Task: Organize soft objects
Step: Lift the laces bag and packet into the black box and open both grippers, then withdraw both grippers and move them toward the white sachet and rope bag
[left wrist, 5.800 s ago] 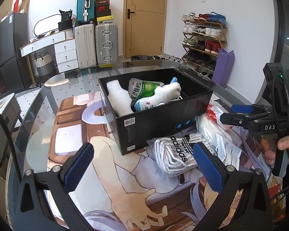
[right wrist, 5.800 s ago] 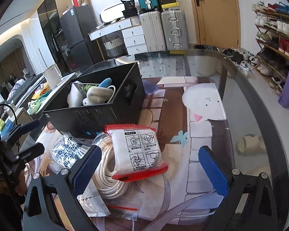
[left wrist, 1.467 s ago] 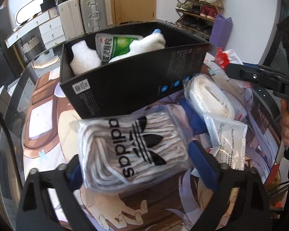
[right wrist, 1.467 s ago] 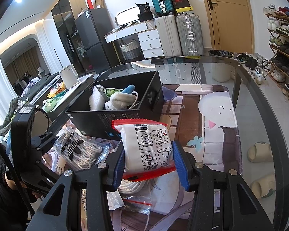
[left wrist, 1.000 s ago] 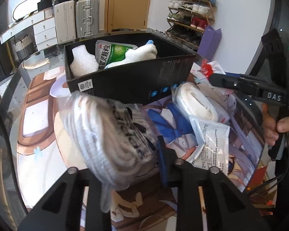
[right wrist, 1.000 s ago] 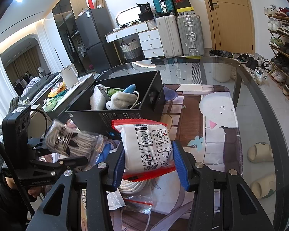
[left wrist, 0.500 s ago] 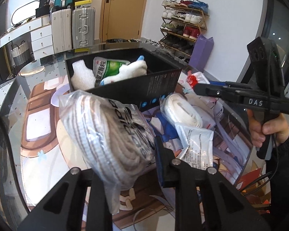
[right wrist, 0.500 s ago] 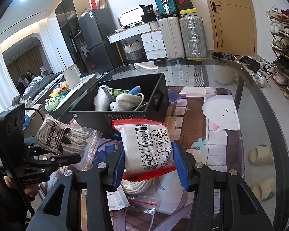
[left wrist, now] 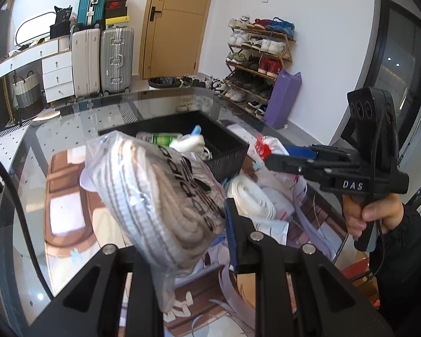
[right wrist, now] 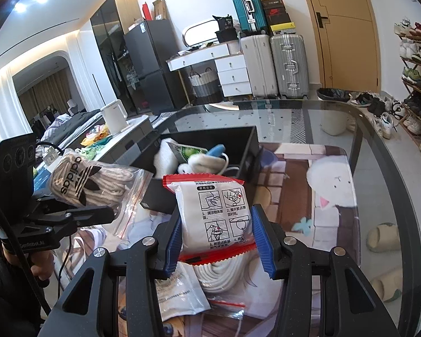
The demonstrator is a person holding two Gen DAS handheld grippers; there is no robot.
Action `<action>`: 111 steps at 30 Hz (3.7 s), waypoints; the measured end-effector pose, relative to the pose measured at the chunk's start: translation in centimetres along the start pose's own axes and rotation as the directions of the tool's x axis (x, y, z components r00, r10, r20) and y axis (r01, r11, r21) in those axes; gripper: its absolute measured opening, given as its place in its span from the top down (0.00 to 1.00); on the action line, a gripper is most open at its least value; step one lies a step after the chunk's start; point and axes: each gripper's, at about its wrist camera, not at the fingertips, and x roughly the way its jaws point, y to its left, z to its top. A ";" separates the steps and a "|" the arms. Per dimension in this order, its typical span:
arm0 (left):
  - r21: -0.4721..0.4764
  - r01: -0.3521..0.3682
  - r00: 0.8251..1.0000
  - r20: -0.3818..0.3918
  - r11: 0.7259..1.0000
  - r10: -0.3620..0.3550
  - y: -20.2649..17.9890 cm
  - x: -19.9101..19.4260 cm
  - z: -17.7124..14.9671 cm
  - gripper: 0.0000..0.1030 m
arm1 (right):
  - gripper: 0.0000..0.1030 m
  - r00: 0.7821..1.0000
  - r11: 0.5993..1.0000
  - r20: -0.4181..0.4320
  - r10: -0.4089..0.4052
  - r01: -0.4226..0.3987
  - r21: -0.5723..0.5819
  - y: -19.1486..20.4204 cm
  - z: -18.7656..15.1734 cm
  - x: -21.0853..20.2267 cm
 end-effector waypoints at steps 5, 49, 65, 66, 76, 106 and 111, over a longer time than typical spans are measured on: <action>-0.009 0.009 1.000 0.008 1.000 -0.008 0.7 0.4 1.2 0.80 | 0.54 1.000 1.000 0.007 0.000 0.000 -0.026 0.7 1.1 0.2; -0.060 0.074 0.994 -0.076 0.995 -0.079 4.0 9.4 5.3 0.78 | 0.54 1.000 0.998 -0.005 -0.023 0.023 -0.050 0.8 8.2 8.2; 0.015 -0.021 0.996 -0.089 1.000 0.022 2.8 7.3 5.1 0.46 | 0.36 0.999 0.999 0.037 -0.032 0.033 -0.025 -0.6 7.7 5.8; 0.021 -0.023 0.996 -0.091 1.000 0.025 2.6 7.1 5.0 0.46 | 0.33 0.999 0.999 0.038 -0.032 0.033 -0.023 -0.7 7.6 5.7; 0.052 -0.071 0.997 -0.021 0.996 0.073 2.3 4.4 2.6 0.10 | 0.12 0.999 1.000 0.045 -0.017 0.017 0.004 -0.7 6.0 3.6; 0.117 -0.089 0.995 -0.030 0.989 0.093 -2.5 4.7 -2.2 0.04 | 0.02 0.997 0.997 0.008 -0.071 0.071 -0.010 -0.2 -0.2 -1.9; 0.149 -0.085 0.994 -0.054 0.985 0.094 -3.8 5.5 -2.8 0.04 | 0.02 0.998 0.998 -0.002 -0.068 0.068 -0.005 -0.4 -0.3 -1.8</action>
